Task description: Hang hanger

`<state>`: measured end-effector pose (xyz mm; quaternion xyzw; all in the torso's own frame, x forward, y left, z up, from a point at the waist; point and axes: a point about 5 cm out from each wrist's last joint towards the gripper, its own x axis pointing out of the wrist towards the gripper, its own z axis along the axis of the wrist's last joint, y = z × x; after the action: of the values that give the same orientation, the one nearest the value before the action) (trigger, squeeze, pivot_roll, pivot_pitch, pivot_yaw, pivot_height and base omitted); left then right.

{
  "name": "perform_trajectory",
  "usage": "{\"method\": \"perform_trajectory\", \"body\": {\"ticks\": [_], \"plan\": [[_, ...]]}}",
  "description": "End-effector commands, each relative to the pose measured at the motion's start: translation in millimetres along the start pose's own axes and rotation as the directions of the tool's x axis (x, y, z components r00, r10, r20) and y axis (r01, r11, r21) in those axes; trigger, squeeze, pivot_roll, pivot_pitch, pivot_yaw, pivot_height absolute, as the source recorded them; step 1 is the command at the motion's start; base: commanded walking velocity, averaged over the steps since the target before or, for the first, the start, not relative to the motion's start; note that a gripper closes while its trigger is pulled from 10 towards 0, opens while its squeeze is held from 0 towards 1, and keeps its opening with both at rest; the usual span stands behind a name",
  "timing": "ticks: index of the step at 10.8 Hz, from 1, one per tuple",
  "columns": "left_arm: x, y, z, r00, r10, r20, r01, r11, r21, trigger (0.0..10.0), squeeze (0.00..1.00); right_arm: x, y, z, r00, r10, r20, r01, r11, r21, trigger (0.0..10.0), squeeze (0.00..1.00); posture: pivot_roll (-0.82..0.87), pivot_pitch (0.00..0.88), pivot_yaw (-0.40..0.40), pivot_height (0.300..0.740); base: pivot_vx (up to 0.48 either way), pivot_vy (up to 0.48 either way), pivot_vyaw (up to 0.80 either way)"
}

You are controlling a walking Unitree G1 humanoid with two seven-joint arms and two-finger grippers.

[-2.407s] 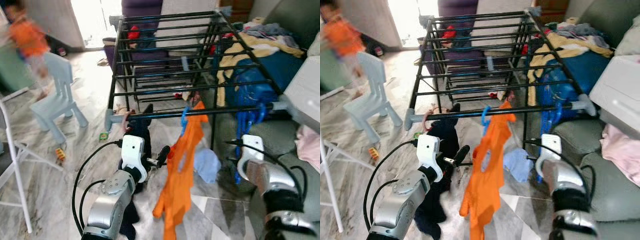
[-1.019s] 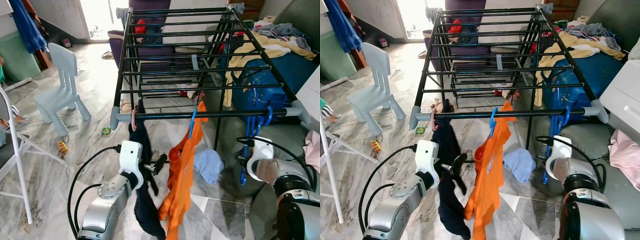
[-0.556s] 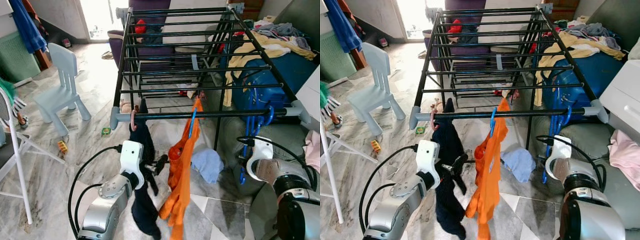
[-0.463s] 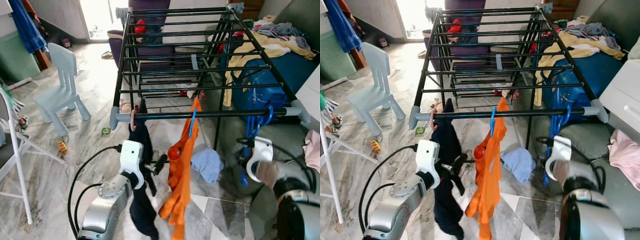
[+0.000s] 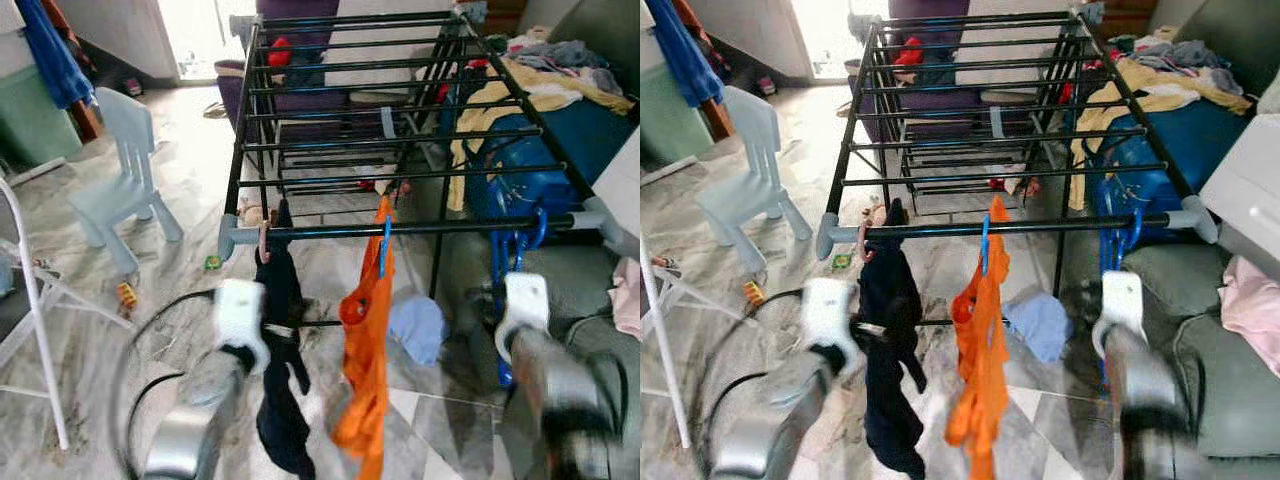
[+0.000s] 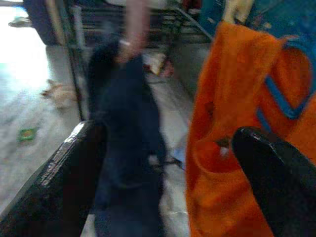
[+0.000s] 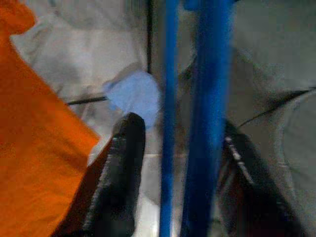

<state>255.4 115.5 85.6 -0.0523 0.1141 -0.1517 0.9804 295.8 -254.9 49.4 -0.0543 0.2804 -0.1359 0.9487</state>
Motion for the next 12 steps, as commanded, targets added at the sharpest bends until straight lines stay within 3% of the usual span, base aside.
{"method": "perform_trajectory", "body": {"ticks": [1,3,5,7,10,12], "plan": [[-3.8,1.6,4.8,0.999,0.028,0.034,-0.029,1.000,0.010,10.0,0.00,-9.2,-2.4,8.6,0.995,-0.048,0.083,0.048,0.999,0.002,10.0,1.00,-0.11,0.000,0.067,0.740,0.000,0.000,0.00],[-5.1,0.4,2.4,0.999,0.033,0.029,-0.033,0.999,0.001,10.0,0.00,-24.7,-6.2,3.5,0.982,-0.096,0.160,0.098,0.995,-0.003,10.0,1.00,-0.11,0.000,0.069,0.740,0.000,0.000,0.00],[-4.7,-1.2,2.4,0.999,0.034,0.034,-0.035,0.999,0.002,10.0,0.00,-42.7,-11.2,14.4,0.951,-0.147,0.271,0.142,0.989,0.039,10.0,1.00,-0.11,0.000,0.071,0.740,0.000,0.000,0.00],[-4.5,-3.2,1.3,0.999,0.025,0.031,-0.025,1.000,0.004,10.0,0.00,-52.3,-15.0,19.6,0.935,-0.159,0.318,0.158,0.987,0.029,10.0,1.00,-0.12,0.000,0.072,0.740,0.000,0.000,0.00],[-1.4,-3.6,2.6,0.999,0.026,0.034,-0.027,1.000,0.014,10.0,0.00,-67.1,3.1,41.5,0.895,-0.075,0.441,0.084,0.996,-0.001,10.0,1.00,-0.12,0.000,0.070,0.740,0.000,0.000,0.00],[-0.6,-5.7,3.9,0.999,0.025,0.040,-0.025,1.000,0.016,10.0,0.00,-63.2,9.6,39.4,0.906,-0.049,0.421,0.049,0.999,0.010,10.0,1.00,-0.11,0.000,0.067,0.740,-0.264,0.000,0.00]]}}
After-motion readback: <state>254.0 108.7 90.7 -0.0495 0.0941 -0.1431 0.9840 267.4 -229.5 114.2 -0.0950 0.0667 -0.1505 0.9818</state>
